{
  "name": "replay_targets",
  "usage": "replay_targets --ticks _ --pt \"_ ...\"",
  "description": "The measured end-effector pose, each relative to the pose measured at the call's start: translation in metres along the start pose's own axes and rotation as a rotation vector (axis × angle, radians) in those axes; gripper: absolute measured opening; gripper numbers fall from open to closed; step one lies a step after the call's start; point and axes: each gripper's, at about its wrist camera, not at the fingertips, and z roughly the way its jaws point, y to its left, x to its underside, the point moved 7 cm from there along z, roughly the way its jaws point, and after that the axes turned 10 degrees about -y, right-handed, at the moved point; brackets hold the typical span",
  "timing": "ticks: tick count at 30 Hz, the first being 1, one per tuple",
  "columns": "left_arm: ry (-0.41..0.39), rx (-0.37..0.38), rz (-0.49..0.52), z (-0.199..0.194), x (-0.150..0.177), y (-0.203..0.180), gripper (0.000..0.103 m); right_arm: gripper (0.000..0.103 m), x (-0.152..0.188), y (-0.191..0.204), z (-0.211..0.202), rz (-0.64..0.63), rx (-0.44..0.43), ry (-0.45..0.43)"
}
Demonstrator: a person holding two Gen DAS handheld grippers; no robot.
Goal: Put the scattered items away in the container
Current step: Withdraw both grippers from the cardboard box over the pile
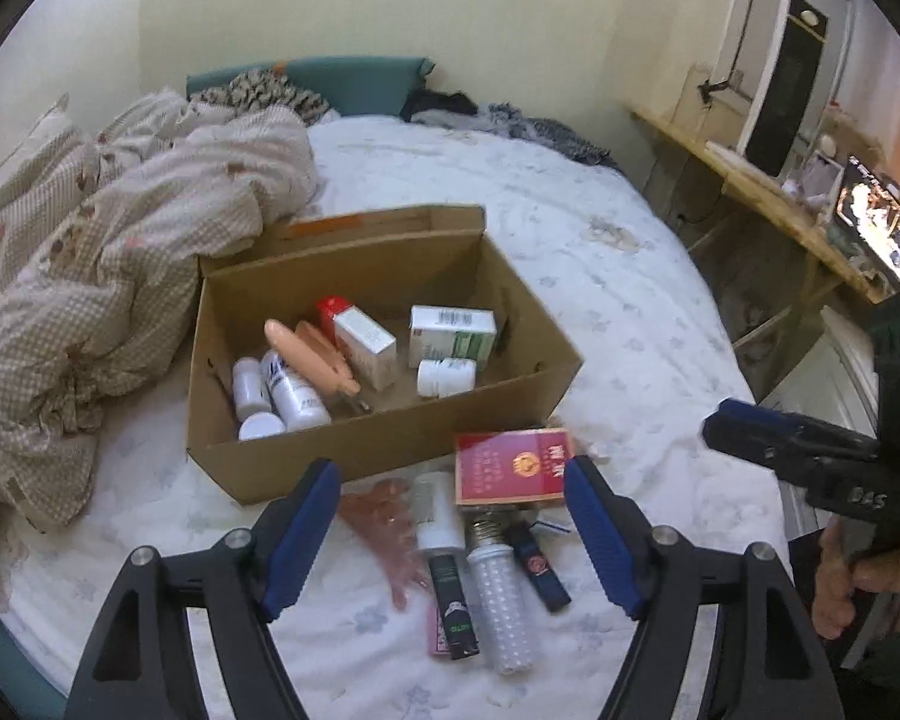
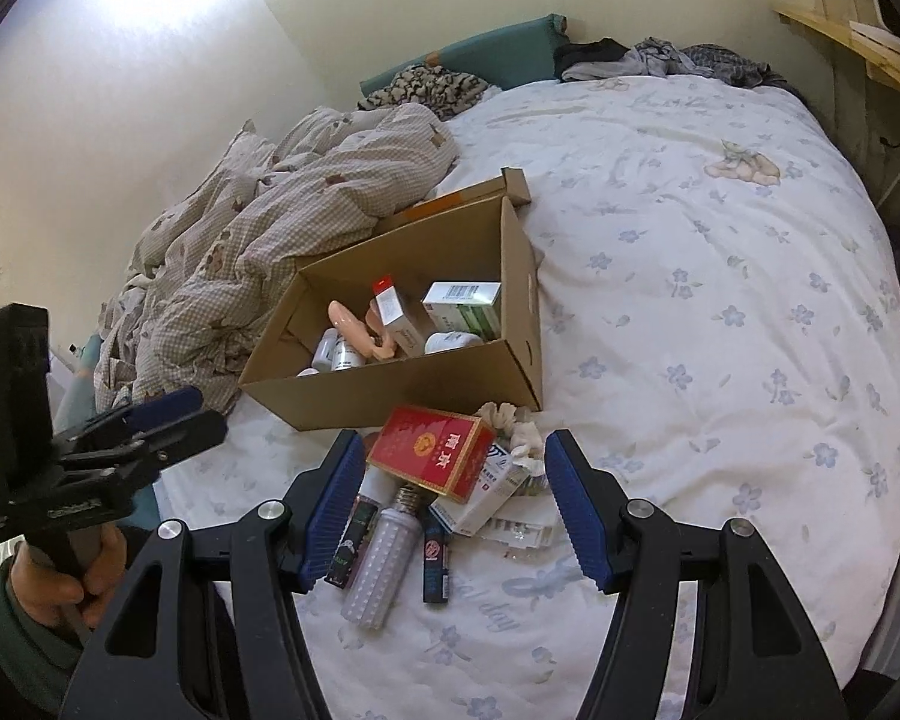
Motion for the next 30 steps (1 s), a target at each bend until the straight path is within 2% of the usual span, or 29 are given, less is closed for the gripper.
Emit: replay_targets --ticks 5,8,17,21,23,24,30 --pt "-0.006 0.001 -0.082 0.005 -0.002 0.017 0.077 0.067 0.001 0.0 0.011 0.005 0.003 0.01" --pt "-0.013 -0.026 -0.09 0.006 -0.001 0.022 0.077 0.067 0.001 0.003 0.018 -0.004 0.004 0.012" --pt "0.036 0.053 -0.108 0.014 0.003 0.02 0.079 0.067 0.013 -0.001 0.027 -0.042 0.026 0.043" --pt "0.009 0.049 -0.122 0.008 0.0 0.024 0.079 0.067 0.008 -0.002 0.017 0.003 -0.012 0.043" --pt "-0.01 0.043 -0.135 0.004 -0.003 0.028 0.079 0.069 0.003 -0.005 0.015 -0.003 0.032 0.041" --pt "-0.013 0.046 -0.145 0.002 -0.004 0.03 0.079 0.073 0.002 -0.006 0.017 -0.001 0.049 0.045" --pt "-0.006 0.052 -0.239 0.001 -0.003 0.05 0.079 0.076 0.026 0.007 0.06 -0.015 0.089 0.16"
